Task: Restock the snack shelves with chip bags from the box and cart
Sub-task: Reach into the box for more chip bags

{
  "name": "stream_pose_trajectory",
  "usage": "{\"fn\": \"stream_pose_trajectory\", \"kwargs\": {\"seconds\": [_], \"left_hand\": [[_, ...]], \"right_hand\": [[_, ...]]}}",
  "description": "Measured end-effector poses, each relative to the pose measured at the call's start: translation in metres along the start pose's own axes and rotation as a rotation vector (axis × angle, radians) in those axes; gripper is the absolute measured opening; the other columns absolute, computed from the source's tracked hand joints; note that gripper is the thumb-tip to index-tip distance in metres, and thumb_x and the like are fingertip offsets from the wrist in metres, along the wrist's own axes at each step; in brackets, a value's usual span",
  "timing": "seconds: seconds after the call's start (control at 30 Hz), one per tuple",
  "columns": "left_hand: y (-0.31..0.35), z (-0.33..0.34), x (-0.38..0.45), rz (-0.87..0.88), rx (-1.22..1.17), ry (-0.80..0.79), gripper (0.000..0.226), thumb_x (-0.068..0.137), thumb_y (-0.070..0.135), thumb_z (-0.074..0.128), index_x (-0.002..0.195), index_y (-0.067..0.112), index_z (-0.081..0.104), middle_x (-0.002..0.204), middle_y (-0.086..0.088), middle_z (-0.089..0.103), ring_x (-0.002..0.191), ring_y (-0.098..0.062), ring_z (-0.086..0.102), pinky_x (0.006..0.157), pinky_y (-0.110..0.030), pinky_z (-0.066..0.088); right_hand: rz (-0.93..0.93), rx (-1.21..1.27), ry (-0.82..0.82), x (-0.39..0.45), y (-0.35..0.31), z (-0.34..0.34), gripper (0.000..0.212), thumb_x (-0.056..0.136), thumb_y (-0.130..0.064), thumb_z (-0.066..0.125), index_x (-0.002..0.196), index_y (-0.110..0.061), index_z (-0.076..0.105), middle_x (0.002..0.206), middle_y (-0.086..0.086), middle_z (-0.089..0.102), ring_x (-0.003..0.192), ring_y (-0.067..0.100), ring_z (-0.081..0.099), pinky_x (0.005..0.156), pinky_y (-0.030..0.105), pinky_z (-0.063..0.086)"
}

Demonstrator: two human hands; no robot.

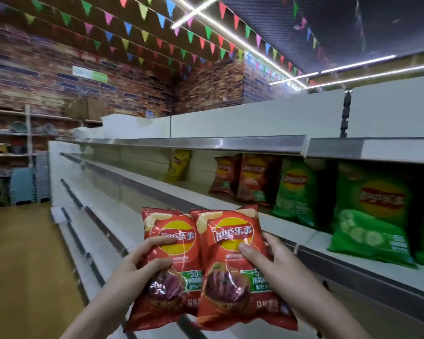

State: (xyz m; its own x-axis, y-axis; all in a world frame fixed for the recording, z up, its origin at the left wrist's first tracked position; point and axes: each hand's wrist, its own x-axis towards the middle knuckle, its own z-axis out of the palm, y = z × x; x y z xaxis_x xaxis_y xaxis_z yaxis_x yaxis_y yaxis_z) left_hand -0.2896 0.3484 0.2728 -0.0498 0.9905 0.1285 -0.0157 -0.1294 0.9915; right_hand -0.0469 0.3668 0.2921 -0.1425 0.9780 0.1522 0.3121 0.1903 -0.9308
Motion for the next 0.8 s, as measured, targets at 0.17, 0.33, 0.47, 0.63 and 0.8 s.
{"fn": "stream_pose_trajectory", "kwargs": {"seconds": [0.17, 0.33, 0.47, 0.63, 0.8], "left_hand": [[0.012, -0.035, 0.079, 0.023, -0.082, -0.085, 0.034, 0.085, 0.016, 0.062, 0.106, 0.042, 0.069, 0.118, -0.013, 0.062, 0.081, -0.038, 0.072, 0.065, -0.045, 0.059], [0.016, -0.04, 0.152, 0.049, -0.081, -0.189, 0.053, 0.09, 0.017, 0.056, 0.128, 0.052, 0.044, 0.111, -0.002, 0.054, 0.073, -0.03, 0.072, 0.052, -0.034, 0.058], [0.024, -0.05, 0.211, -0.019, -0.068, -0.087, 0.031, 0.088, 0.016, 0.06, 0.119, 0.017, 0.056, 0.075, -0.009, 0.073, 0.049, -0.021, 0.069, 0.038, -0.025, 0.052], [0.036, -0.062, 0.274, -0.102, -0.085, -0.199, 0.03, 0.084, 0.027, 0.059, 0.094, 0.0, 0.064, 0.075, -0.02, 0.072, 0.048, -0.026, 0.066, 0.048, -0.034, 0.056], [0.028, -0.065, 0.338, -0.102, 0.003, -0.296, 0.039, 0.081, 0.036, 0.064, 0.101, 0.003, 0.062, 0.079, -0.018, 0.074, 0.051, -0.024, 0.068, 0.049, -0.031, 0.058]], "right_hand": [[0.033, 0.093, 0.124, 0.051, -0.029, 0.012, 0.038, 0.084, -0.047, 0.066, 0.116, -0.029, 0.053, 0.087, -0.007, 0.077, 0.077, 0.019, 0.075, 0.07, 0.033, 0.06], [0.051, -0.005, 0.197, 0.087, -0.043, -0.008, 0.05, 0.077, -0.047, 0.067, 0.119, -0.022, 0.055, 0.086, -0.001, 0.077, 0.076, 0.02, 0.075, 0.065, 0.028, 0.058], [0.083, -0.032, 0.307, 0.116, -0.045, -0.029, 0.063, 0.069, -0.045, 0.069, 0.121, -0.01, 0.059, 0.09, 0.013, 0.076, 0.079, 0.032, 0.074, 0.074, 0.04, 0.06], [0.164, -0.131, 0.389, 0.145, -0.044, -0.039, 0.058, 0.067, -0.046, 0.066, 0.102, 0.001, 0.069, 0.083, 0.022, 0.074, 0.069, 0.034, 0.073, 0.073, 0.039, 0.058], [0.244, -0.171, 0.432, 0.177, -0.043, -0.025, 0.069, 0.061, -0.047, 0.073, 0.108, 0.002, 0.064, 0.088, 0.02, 0.074, 0.079, 0.035, 0.074, 0.083, 0.043, 0.056]]}}
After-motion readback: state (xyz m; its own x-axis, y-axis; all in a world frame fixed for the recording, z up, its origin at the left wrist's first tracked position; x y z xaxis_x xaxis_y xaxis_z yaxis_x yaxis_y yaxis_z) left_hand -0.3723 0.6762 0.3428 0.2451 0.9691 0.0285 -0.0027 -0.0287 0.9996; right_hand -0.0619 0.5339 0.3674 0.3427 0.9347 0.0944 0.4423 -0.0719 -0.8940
